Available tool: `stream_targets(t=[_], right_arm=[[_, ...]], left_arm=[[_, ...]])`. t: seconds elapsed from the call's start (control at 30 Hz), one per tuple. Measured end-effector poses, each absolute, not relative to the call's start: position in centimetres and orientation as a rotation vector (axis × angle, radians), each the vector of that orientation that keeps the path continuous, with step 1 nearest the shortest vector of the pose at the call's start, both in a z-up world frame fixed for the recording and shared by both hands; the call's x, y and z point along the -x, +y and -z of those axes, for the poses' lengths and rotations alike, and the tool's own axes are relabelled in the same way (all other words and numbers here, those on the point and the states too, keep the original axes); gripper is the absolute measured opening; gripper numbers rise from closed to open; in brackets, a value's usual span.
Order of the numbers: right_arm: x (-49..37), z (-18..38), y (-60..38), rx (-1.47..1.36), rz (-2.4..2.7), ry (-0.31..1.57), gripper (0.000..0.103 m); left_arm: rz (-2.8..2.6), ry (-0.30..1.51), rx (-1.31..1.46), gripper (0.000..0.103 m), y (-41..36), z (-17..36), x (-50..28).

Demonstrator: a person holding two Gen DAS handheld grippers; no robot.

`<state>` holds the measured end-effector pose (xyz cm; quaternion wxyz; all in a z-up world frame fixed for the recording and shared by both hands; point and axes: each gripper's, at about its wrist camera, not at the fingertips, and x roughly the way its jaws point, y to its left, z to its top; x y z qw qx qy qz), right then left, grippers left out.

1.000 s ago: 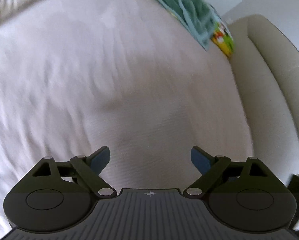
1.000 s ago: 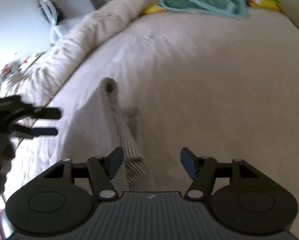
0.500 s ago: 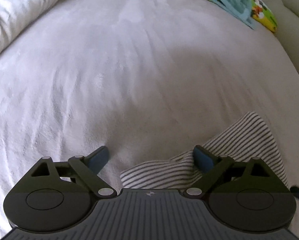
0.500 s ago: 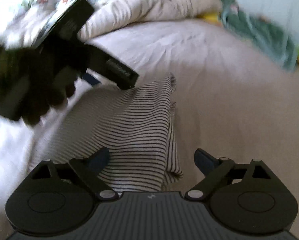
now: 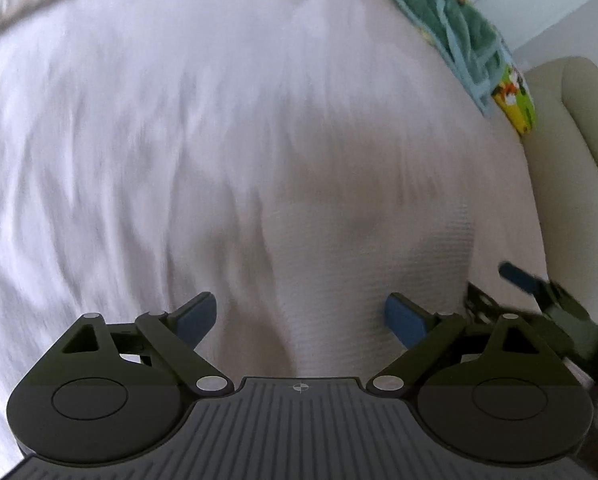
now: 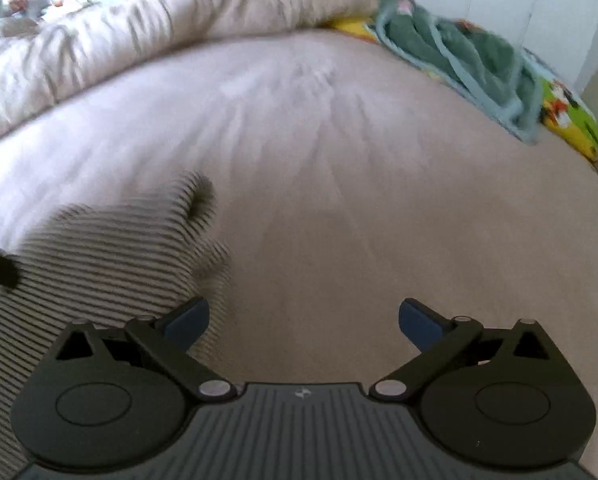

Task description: Fold clothes

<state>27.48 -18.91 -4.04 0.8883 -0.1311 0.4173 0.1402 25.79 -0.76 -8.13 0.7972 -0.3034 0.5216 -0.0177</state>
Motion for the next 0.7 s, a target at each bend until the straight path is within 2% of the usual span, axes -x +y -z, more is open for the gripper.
stream_targets(t=[0.1, 0.2, 0.3, 0.4, 0.47, 0.57, 0.7], right_arm=[[-27.1, 2.8, -20.7, 0.145, -0.29, 0.852, 0.101], [-26.4, -0.1, -20.9, 0.073, -0.362, 0.756, 0.103], [-26.5, -0.3, -18.5, 0.147, -0.419, 0.734, 0.103], [-28.1, 3.9, -15.8, 0.345, -0.354, 0.813, 0.103], [-28.0, 5.8, -16.1, 0.351, -0.315, 0.802, 0.103], [-28.2, 4.9, -16.6, 0.297, -0.312, 0.805, 0.103], [-28.5, 3.5, -17.1, 0.224, -0.31, 0.809, 0.103]], left_arm=[[0.033, 1.138, 0.652, 0.098, -1.7, 9.6, -26.2], [0.036, 1.132, 0.635, 0.1, -2.6, 10.1, -27.3], [0.028, 1.115, 0.592, 0.1, -3.5, 10.0, -28.0], [0.042, 1.098, 0.591, 0.099, -3.5, 8.9, -28.3], [0.034, 1.055, 0.618, 0.099, -2.5, 7.9, -28.5], [-0.049, 1.001, 0.643, 0.099, -0.5, 7.6, -29.3], [-0.135, 1.047, 0.529, 0.099, -0.5, 9.5, -31.8]])
